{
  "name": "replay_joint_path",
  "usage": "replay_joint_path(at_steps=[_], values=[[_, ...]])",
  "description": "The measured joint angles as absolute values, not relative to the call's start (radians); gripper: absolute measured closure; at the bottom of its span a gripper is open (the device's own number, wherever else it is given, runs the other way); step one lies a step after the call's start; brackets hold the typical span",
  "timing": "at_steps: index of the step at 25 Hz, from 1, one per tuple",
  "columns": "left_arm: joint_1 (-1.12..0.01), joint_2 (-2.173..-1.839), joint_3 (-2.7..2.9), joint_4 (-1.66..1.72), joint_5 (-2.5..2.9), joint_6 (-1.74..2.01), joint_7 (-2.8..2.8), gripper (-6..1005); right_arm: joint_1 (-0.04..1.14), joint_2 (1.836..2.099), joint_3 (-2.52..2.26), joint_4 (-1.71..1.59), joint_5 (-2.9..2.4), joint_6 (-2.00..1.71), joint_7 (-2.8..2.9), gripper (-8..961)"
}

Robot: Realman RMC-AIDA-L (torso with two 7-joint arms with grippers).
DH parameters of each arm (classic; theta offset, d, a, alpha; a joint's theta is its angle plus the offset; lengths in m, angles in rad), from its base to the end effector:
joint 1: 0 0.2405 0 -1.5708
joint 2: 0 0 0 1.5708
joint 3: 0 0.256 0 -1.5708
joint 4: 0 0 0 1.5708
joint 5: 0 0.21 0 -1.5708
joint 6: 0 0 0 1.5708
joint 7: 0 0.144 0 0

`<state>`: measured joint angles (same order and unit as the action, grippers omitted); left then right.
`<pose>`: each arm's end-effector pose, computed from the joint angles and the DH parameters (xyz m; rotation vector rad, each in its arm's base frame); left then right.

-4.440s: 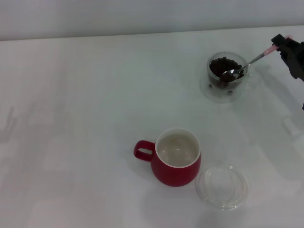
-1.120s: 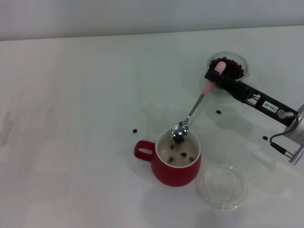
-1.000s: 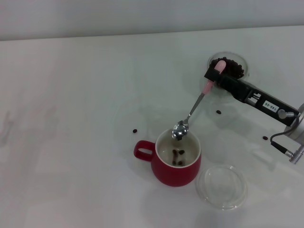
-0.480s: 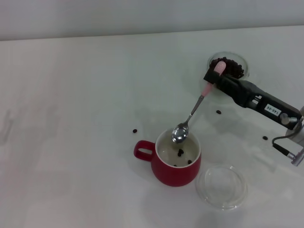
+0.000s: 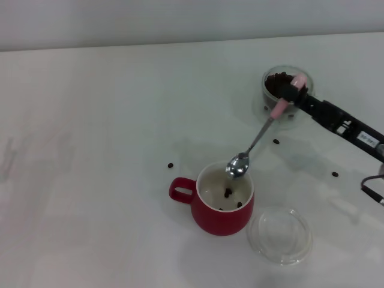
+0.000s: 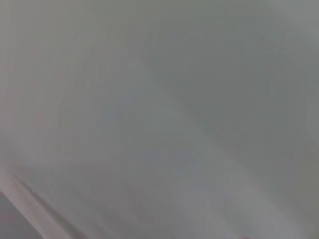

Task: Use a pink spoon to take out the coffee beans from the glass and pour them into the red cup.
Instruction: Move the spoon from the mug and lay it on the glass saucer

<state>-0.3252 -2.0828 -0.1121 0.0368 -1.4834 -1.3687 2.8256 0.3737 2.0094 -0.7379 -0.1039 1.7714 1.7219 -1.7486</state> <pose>-0.3700 0.2725 0.0085 -1.5998 -0.5448 -0.6959 0.2986 0.2625 0.0005 -2.0865 1.2388 1.5480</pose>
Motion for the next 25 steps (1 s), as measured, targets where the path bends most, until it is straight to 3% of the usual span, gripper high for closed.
replay_joint_path(at_steps=[16,25], values=[[-0.328,-2.08,-0.107,0.039,-1.483,-1.362,2.826,254,0.199,1.985,-0.739,-0.233,1.786,1.745,-1.711,805],[-0.339,-2.08,-0.107,0.04,-1.479,-1.362,2.826,254,0.155,1.995,-0.751,-0.247,1.749,1.691,-1.787,805]])
